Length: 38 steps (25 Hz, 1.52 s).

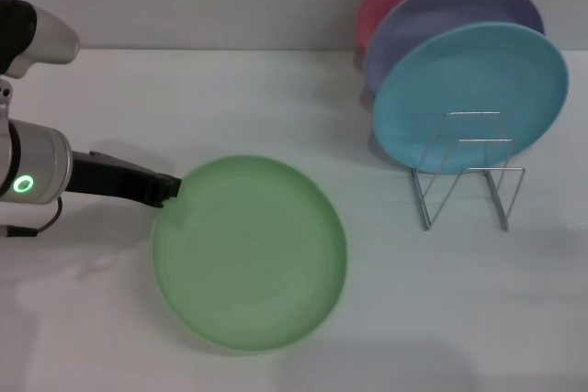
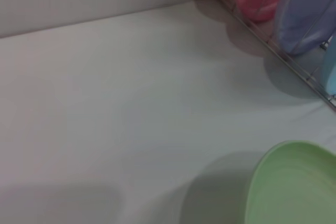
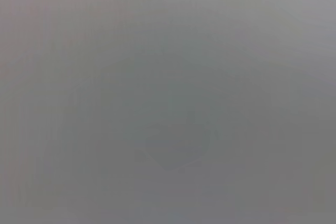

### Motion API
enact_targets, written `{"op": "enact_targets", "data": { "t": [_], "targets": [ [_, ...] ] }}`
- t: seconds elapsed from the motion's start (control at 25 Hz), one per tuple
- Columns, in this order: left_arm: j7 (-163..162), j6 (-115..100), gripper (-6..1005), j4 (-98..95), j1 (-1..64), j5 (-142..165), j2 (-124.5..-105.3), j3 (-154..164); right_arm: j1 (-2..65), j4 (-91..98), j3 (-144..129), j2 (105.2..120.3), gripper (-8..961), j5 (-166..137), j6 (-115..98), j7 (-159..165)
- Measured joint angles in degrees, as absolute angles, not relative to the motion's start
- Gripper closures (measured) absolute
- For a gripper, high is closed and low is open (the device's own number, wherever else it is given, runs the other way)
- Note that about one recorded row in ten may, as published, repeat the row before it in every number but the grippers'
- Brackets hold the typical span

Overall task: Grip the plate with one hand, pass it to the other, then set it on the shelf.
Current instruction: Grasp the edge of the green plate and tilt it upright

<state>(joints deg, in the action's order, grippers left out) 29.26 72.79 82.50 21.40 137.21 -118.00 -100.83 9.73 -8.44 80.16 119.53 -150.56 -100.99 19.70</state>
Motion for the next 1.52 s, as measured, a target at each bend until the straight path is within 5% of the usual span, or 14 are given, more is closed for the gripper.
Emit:
{"op": "enact_targets", "data": {
  "t": [1.52],
  "targets": [
    [29.9,76.0,983,87.0,23.5,138.3,-117.95,-102.8,9.8,-8.1,80.1,119.53,127,-150.6,-100.5,19.8]
  ]
}}
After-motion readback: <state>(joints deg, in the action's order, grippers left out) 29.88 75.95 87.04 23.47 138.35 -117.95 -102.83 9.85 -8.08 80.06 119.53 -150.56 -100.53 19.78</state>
